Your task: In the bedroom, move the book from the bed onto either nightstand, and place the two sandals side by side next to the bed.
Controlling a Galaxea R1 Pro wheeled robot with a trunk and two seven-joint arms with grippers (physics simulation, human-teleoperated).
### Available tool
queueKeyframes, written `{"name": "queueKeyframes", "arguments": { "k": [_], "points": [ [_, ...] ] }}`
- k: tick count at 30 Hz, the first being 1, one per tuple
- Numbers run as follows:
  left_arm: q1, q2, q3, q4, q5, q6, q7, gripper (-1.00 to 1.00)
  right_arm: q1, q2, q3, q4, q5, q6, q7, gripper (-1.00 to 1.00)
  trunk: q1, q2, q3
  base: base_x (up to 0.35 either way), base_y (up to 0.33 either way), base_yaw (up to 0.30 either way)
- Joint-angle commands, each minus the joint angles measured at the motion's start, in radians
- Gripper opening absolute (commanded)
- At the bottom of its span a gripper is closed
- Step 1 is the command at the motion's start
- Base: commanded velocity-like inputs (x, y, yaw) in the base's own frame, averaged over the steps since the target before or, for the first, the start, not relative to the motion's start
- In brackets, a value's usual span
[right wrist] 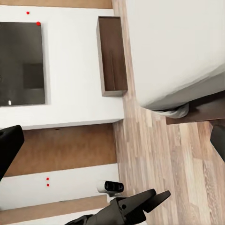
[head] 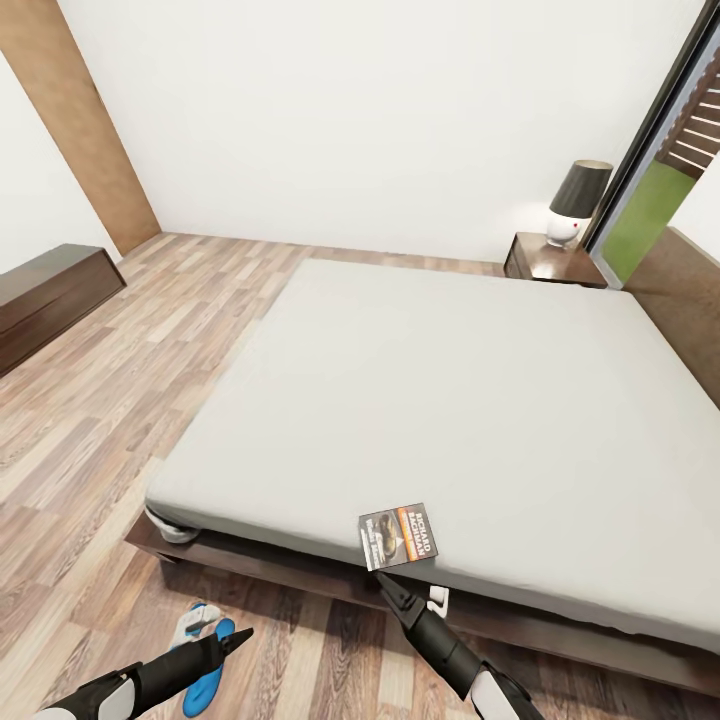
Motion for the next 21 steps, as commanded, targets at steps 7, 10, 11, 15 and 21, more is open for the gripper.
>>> {"name": "queueKeyframes", "arguments": {
  "k": [7, 10, 11, 15, 21],
  "points": [
    [0.000, -0.001, -0.007, 0.000, 0.009, 0.004, -0.003, 1.00, 0.000, 0.000, -0.005, 0.000, -0.002, 0.010, 0.003, 1.00, 0.015, -0.029, -0.013, 0.000, 0.000, 0.000],
    [0.000, -0.001, -0.007, 0.000, 0.009, 0.005, -0.003, 1.00, 0.000, 0.000, -0.005, -0.001, -0.002, 0.010, 0.003, 1.00, 0.027, -0.050, -0.023, 0.000, 0.000, 0.000],
    [0.000, -0.001, -0.007, 0.000, 0.009, 0.004, -0.003, 1.00, 0.000, 0.000, -0.005, -0.001, -0.002, 0.010, 0.004, 1.00, 0.031, -0.057, -0.026, 0.000, 0.000, 0.000],
    [0.000, -0.001, -0.007, 0.000, 0.009, 0.005, -0.003, 1.00, 0.000, 0.000, -0.005, -0.001, -0.002, 0.008, 0.004, 1.00, 0.046, -0.085, -0.038, 0.000, 0.000, 0.000],
    [0.000, -0.001, -0.007, 0.000, 0.009, 0.005, -0.003, 1.00, -0.001, 0.000, -0.005, -0.001, -0.002, 0.007, 0.004, 1.00, 0.069, -0.127, -0.057, 0.000, 0.000, 0.000]
  ]
}}
